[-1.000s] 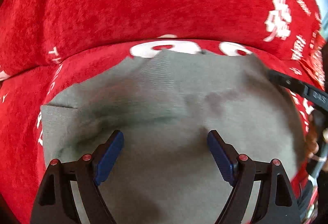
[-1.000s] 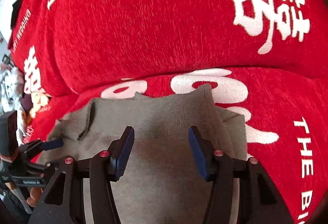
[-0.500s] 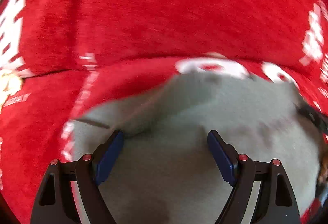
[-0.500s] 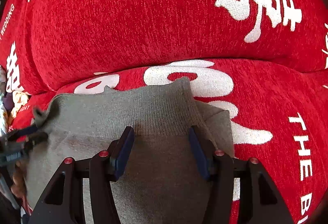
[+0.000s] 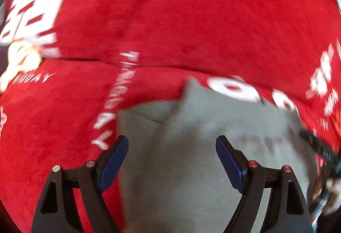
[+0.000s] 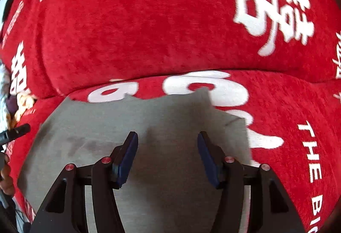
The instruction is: Fold small clothes
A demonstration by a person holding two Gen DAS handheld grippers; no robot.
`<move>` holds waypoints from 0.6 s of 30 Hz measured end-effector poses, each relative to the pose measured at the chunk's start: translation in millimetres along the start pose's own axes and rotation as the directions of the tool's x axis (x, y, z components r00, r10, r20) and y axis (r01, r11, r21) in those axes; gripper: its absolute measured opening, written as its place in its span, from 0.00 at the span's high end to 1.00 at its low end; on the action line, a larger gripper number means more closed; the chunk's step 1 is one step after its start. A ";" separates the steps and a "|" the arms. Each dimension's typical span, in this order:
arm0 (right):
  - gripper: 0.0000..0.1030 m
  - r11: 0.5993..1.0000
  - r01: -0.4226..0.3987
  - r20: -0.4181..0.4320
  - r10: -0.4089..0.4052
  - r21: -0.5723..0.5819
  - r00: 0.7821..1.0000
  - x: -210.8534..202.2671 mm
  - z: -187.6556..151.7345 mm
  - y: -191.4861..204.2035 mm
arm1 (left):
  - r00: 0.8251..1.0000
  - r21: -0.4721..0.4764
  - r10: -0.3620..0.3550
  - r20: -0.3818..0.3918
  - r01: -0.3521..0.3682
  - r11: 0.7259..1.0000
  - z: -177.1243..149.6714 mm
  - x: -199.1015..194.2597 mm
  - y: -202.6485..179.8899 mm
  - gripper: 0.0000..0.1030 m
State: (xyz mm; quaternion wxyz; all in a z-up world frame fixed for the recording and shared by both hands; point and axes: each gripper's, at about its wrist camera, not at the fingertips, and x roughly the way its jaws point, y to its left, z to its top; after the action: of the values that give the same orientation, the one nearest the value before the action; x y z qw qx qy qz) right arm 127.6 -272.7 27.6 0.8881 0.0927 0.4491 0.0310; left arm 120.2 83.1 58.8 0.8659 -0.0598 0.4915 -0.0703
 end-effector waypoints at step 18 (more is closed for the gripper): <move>0.37 0.994 0.091 0.010 -0.092 0.065 0.996 -60.2 -34.2 -21.6 | 0.996 -0.305 -0.084 0.015 0.085 0.949 -123.2 -58.0 106.4 0.18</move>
State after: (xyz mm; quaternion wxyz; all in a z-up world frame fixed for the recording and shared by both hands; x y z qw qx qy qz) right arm 63.8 -297.6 51.4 0.8880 0.1008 0.4480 -0.0247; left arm -8.4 194.0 26.5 0.8429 -0.2138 0.4928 -0.0307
